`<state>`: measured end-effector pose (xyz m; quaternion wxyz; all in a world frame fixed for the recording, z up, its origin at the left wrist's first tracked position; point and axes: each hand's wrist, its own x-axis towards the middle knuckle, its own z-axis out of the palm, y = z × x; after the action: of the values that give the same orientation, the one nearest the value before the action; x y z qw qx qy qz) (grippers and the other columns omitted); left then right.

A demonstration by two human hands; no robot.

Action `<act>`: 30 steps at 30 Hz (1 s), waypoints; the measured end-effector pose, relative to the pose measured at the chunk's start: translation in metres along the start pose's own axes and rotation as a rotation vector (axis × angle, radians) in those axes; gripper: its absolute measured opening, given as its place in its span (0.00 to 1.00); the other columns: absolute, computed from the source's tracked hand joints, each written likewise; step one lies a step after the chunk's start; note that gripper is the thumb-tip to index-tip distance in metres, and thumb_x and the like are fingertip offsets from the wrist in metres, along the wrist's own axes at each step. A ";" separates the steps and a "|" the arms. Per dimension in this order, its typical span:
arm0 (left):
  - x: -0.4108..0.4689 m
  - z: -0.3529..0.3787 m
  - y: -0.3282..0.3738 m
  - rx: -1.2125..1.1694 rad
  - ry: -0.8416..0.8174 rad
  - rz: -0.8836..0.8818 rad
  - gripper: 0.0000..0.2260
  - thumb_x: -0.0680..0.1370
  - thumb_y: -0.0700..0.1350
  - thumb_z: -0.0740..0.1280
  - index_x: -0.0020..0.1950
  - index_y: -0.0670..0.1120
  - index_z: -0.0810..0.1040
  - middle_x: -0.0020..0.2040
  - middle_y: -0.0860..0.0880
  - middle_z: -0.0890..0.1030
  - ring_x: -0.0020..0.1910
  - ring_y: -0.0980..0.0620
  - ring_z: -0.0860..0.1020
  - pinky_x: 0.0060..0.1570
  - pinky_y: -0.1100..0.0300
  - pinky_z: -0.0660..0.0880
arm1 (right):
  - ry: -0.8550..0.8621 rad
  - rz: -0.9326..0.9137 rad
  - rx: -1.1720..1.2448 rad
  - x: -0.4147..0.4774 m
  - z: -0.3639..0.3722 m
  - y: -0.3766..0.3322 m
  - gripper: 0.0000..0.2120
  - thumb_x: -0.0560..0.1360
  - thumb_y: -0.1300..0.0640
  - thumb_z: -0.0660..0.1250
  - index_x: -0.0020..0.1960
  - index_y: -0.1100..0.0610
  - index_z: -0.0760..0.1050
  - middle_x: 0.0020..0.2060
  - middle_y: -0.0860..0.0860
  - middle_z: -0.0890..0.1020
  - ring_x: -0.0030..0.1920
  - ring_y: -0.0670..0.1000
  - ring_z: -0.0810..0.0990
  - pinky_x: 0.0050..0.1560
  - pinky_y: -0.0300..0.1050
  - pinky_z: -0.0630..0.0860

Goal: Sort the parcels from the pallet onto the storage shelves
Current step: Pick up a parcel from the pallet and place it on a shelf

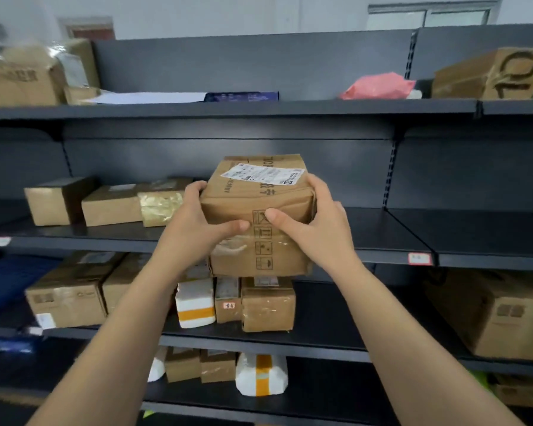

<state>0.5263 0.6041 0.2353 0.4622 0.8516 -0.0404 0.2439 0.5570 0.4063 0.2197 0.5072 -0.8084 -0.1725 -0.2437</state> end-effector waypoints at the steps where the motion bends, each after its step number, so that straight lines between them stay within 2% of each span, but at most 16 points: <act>1: 0.015 -0.001 -0.006 0.006 0.013 -0.008 0.42 0.68 0.50 0.78 0.75 0.49 0.58 0.60 0.56 0.68 0.59 0.56 0.68 0.56 0.57 0.69 | -0.025 0.002 -0.001 0.017 0.009 0.005 0.44 0.66 0.36 0.73 0.76 0.45 0.57 0.59 0.38 0.71 0.69 0.49 0.64 0.65 0.53 0.70; 4: 0.055 -0.004 -0.026 0.032 0.052 -0.031 0.41 0.68 0.49 0.78 0.75 0.49 0.59 0.60 0.54 0.68 0.59 0.55 0.67 0.56 0.58 0.67 | -0.092 0.006 0.006 0.062 0.038 0.018 0.50 0.61 0.30 0.71 0.76 0.44 0.57 0.66 0.45 0.72 0.69 0.51 0.67 0.65 0.57 0.72; 8: 0.102 -0.008 -0.053 0.104 0.075 -0.068 0.43 0.69 0.51 0.77 0.77 0.48 0.57 0.69 0.49 0.70 0.65 0.51 0.69 0.61 0.56 0.67 | -0.139 0.023 0.017 0.107 0.078 0.037 0.52 0.57 0.27 0.69 0.76 0.41 0.55 0.68 0.47 0.72 0.70 0.51 0.68 0.65 0.58 0.73; 10: 0.124 -0.008 -0.069 0.148 0.078 -0.091 0.43 0.69 0.52 0.77 0.77 0.47 0.58 0.70 0.47 0.71 0.67 0.48 0.70 0.60 0.56 0.68 | -0.164 0.041 0.017 0.127 0.095 0.046 0.51 0.60 0.31 0.73 0.76 0.42 0.55 0.69 0.47 0.72 0.69 0.51 0.69 0.66 0.56 0.72; 13: 0.155 -0.006 -0.095 0.182 0.058 -0.099 0.40 0.68 0.52 0.78 0.75 0.46 0.62 0.67 0.47 0.74 0.64 0.48 0.73 0.55 0.58 0.70 | -0.199 0.082 -0.006 0.154 0.121 0.061 0.47 0.66 0.41 0.77 0.77 0.43 0.55 0.69 0.47 0.73 0.68 0.51 0.71 0.65 0.52 0.72; 16: 0.184 -0.006 -0.120 0.204 0.029 -0.115 0.39 0.67 0.52 0.78 0.74 0.48 0.64 0.65 0.48 0.77 0.63 0.47 0.75 0.56 0.54 0.73 | -0.211 0.100 -0.035 0.175 0.144 0.074 0.47 0.66 0.44 0.78 0.77 0.45 0.56 0.68 0.48 0.74 0.68 0.51 0.71 0.65 0.49 0.72; 20: 0.214 -0.008 -0.151 0.288 -0.040 -0.091 0.37 0.67 0.49 0.79 0.72 0.48 0.66 0.62 0.49 0.78 0.62 0.46 0.76 0.54 0.56 0.72 | -0.217 0.150 -0.096 0.195 0.168 0.085 0.45 0.67 0.46 0.78 0.77 0.47 0.58 0.66 0.48 0.75 0.66 0.50 0.73 0.57 0.39 0.69; 24: 0.237 -0.010 -0.179 0.407 -0.133 -0.075 0.39 0.65 0.49 0.79 0.73 0.49 0.67 0.62 0.47 0.79 0.60 0.45 0.76 0.55 0.54 0.74 | -0.241 0.184 -0.180 0.205 0.190 0.096 0.46 0.67 0.46 0.78 0.77 0.47 0.57 0.67 0.48 0.74 0.67 0.51 0.72 0.62 0.43 0.70; 27: 0.244 -0.010 -0.192 0.461 -0.137 -0.057 0.42 0.67 0.51 0.78 0.76 0.51 0.62 0.66 0.44 0.73 0.64 0.43 0.72 0.61 0.51 0.72 | -0.255 0.184 -0.229 0.207 0.202 0.098 0.47 0.68 0.47 0.77 0.78 0.46 0.53 0.69 0.48 0.73 0.68 0.51 0.72 0.66 0.47 0.70; 30: 0.245 -0.011 -0.195 0.508 -0.131 -0.041 0.42 0.68 0.49 0.78 0.77 0.51 0.60 0.67 0.43 0.69 0.65 0.42 0.71 0.63 0.50 0.71 | -0.250 0.186 -0.270 0.209 0.207 0.096 0.46 0.69 0.46 0.76 0.77 0.47 0.53 0.68 0.49 0.74 0.67 0.52 0.73 0.65 0.49 0.72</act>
<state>0.7949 0.7621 0.2012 0.2349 0.9550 0.0094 0.1811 0.8244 0.5587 0.1917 0.3891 -0.9055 -0.1246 -0.1145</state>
